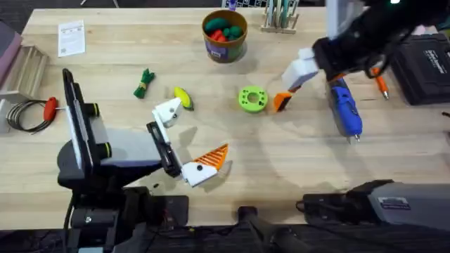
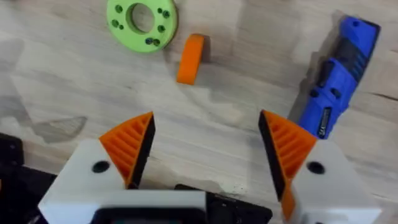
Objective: Pick up the gripper from the table and insert it into the empty holder that is missing its gripper. Then pick up a screw, insert it into the mounting hole, and use the screwdriver to tighten it. Finally, clean up the table by picking up the vegetable and placing it into the bucket.
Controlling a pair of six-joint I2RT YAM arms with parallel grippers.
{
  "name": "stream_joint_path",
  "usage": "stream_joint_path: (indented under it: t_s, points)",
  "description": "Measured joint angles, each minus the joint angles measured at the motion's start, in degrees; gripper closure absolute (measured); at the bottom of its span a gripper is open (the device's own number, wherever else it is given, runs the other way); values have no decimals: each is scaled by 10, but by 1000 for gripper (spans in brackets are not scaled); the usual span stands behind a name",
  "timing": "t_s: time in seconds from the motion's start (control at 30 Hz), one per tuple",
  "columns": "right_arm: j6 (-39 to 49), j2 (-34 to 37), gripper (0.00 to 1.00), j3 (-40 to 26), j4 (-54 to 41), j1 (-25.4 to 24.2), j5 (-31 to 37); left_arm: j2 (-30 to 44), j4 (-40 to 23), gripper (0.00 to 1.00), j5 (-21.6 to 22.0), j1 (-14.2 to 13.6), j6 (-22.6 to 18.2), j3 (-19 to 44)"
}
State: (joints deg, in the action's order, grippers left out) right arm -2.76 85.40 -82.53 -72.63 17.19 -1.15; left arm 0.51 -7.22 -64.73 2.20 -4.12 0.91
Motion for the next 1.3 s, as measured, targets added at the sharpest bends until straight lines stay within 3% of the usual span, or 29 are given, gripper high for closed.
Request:
stream_joint_path:
  t_s: [0.23, 0.47, 0.6, 1.0, 1.3]
  points:
    - [6, 41, 10, -1, 3, 28, 0, 0, 0, 15, 0, 0, 0, 0]
    - [-60, 77, 10, -1, 18, 44, 0, 0, 0, 15, 0, 0, 0, 0]
    - [-106, 80, 10, 24, 56, 51, 21, 0, 0, 15, 0, 0, 0, 0]
    - [-123, 80, 20, 86, 122, 51, 33, 0, 0, 15, 0, 0, 0, 0]
    - [-123, 116, 154, 86, 131, 51, 33, 0, 0, 14, 0, 0, 0, 0]
